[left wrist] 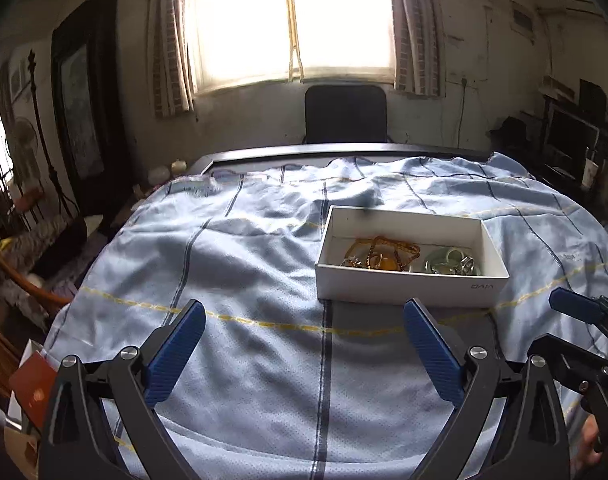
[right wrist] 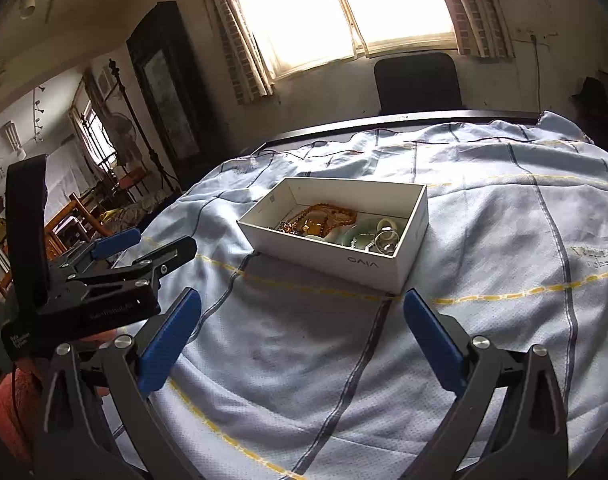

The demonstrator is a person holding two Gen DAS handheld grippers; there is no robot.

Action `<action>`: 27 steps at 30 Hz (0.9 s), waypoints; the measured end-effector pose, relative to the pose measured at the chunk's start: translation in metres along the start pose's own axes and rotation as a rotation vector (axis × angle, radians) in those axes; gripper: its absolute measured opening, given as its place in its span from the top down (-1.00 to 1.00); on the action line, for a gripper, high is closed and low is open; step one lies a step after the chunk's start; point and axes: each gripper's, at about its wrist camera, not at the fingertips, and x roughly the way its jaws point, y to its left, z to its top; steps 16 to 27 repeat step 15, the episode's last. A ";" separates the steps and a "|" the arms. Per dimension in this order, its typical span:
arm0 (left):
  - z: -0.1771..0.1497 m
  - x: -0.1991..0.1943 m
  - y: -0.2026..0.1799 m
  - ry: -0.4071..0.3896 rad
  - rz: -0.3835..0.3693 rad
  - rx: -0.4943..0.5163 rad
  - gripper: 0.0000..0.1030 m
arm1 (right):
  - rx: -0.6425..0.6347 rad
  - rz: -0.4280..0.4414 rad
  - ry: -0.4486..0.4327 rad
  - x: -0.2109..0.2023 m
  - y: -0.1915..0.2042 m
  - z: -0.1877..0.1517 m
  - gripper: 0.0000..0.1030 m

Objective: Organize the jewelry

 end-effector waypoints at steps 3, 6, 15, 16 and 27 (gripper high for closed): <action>0.001 0.000 -0.001 0.010 -0.009 0.006 -0.93 | -0.002 0.001 -0.002 -0.001 0.000 0.000 -0.92; 0.000 -0.004 -0.004 -0.019 0.041 0.017 -0.93 | -0.003 -0.004 -0.002 -0.001 0.001 0.001 -0.92; -0.001 -0.001 -0.006 -0.006 0.049 0.020 -0.93 | 0.007 -0.014 0.017 0.001 -0.002 -0.002 -0.92; -0.001 -0.001 -0.006 -0.006 0.049 0.020 -0.93 | 0.007 -0.014 0.017 0.001 -0.002 -0.002 -0.92; -0.001 -0.001 -0.006 -0.006 0.049 0.020 -0.93 | 0.007 -0.014 0.017 0.001 -0.002 -0.002 -0.92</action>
